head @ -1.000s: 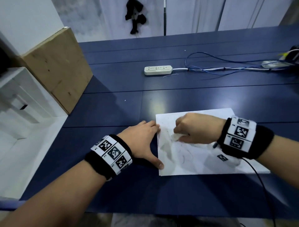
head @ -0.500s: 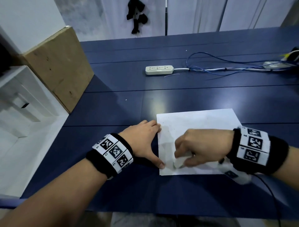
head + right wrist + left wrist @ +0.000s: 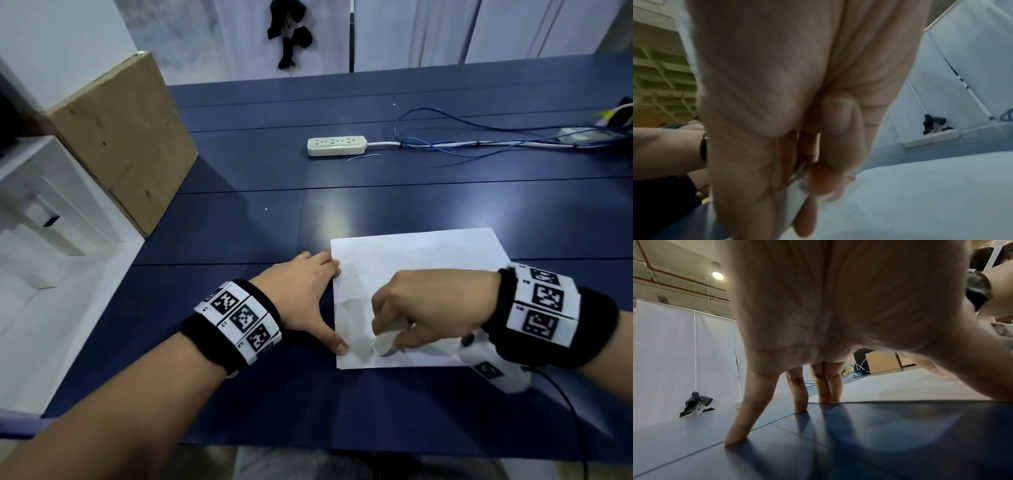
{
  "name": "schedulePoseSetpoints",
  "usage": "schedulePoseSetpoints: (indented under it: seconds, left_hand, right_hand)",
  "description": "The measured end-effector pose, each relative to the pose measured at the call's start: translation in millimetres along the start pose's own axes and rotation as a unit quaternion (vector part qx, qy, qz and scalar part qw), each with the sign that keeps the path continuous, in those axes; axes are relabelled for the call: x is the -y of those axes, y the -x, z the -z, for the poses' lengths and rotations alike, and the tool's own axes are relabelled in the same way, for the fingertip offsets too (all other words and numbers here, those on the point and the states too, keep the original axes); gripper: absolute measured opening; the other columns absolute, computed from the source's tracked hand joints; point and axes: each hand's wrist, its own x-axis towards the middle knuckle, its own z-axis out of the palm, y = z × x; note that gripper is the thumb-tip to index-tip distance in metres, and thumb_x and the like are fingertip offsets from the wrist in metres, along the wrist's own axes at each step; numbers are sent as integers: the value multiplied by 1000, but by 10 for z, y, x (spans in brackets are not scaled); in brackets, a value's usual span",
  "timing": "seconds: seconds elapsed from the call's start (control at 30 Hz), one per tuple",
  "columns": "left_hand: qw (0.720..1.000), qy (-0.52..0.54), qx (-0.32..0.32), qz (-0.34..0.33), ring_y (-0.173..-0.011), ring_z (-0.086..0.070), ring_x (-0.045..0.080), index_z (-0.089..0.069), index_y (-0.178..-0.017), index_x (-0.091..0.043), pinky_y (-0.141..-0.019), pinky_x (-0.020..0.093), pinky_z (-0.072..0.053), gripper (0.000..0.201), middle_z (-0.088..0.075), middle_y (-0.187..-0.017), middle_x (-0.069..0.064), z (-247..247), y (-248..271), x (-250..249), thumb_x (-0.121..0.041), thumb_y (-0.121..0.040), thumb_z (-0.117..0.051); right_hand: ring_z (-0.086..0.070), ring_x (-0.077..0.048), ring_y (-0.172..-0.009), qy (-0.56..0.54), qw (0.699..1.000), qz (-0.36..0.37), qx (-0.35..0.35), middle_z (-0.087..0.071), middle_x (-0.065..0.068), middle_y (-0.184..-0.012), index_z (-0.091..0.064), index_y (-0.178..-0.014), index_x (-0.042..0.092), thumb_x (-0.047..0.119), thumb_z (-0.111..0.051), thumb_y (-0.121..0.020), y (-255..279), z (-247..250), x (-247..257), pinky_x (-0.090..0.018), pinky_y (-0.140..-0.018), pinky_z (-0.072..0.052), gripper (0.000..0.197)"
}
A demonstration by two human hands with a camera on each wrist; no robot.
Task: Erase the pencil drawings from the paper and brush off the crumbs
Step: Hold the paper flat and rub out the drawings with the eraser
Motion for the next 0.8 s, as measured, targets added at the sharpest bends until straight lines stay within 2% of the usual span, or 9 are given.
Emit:
schedulePoseSetpoints:
  seconds: [0.07, 0.13, 0.23, 0.37, 0.47, 0.5, 0.63, 0.7, 0.8]
  left_hand:
    - [1000, -2, 2, 0, -110, -42, 13, -40, -139, -20, -90, 41, -52, 128, -41, -125, -15, 3, -3, -9, -91, -37, -68]
    - [1000, -4, 0, 2, -110, -42, 13, -41, -138, -20, -87, 41, -52, 125, -42, -123, -16, 9, 6, -9, -91, -38, -68]
    - [1000, -7, -1, 3, -109, -42, 12, -42, -136, -21, -85, 40, -52, 124, -42, -122, -16, 6, 10, -7, -92, -37, -67]
    - [1000, -2, -1, 3, -111, -42, 12, -40, -140, -20, -90, 42, -52, 128, -41, -125, -15, 5, 4, -4, -91, -38, -68]
    - [1000, -2, 2, 0, -110, -41, 12, -40, -139, -20, -89, 41, -52, 127, -41, -124, -15, 10, 4, -14, -90, -38, -69]
    - [1000, -2, 3, 0, -110, -41, 12, -40, -139, -20, -89, 41, -52, 127, -41, -124, -15, 10, -1, -18, -90, -38, -69]
    - [1000, -1, 0, 5, -108, -42, 13, -42, -135, -21, -87, 41, -52, 124, -41, -121, -15, 6, 12, -9, -91, -37, -69]
    - [1000, 0, -1, 4, -108, -41, 13, -41, -137, -20, -89, 41, -52, 125, -41, -122, -15, 8, 15, 0, -91, -38, -69]
    - [1000, 2, -5, 0, -110, -41, 12, -40, -140, -19, -93, 41, -51, 129, -40, -125, -15, -9, 0, 1, -91, -37, -67]
  right_hand:
    - [-48, -6, -75, 6, 999, -28, -27, -66, 7, -96, -73, -108, 23, 36, -69, -85, -46, 26, -76, -17, -70, -38, 26]
    - [-58, -18, -81, 57, 990, -91, -90, -68, 2, -92, -73, -102, 20, 34, -66, -85, -128, 93, -237, -28, -74, -46, 22]
    - [-61, -25, -81, 87, 973, -158, -146, -67, -4, -85, -71, -93, 17, 35, -62, -85, -157, 136, -396, -37, -69, -49, 22]
    - [-52, -11, -75, 20, 998, -21, -49, -64, 3, -89, -73, -95, 20, 37, -68, -85, -29, 20, -88, -22, -70, -41, 21]
    - [-46, -2, -74, -22, 1000, -10, -1, -63, 9, -91, -73, -105, 25, 38, -69, -84, -12, -18, -18, -11, -67, -36, 24]
    - [-48, -3, -75, -5, 999, -30, -21, -65, 8, -92, -73, -105, 24, 36, -69, -84, -47, 2, -84, -11, -68, -38, 24]
    - [-60, -25, -82, 88, 977, -157, -111, -66, -4, -84, -69, -91, 16, 38, -58, -87, -154, 167, -369, -37, -66, -49, 25]
    - [-58, -24, -81, 108, 979, -136, -108, -65, -4, -86, -68, -88, 15, 37, -59, -87, -140, 127, -344, -37, -68, -47, 24]
    - [-55, -18, -80, 52, 998, -21, -38, -63, 0, -90, -69, -92, 17, 36, -64, -87, -24, 32, -68, -25, -71, -40, 21]
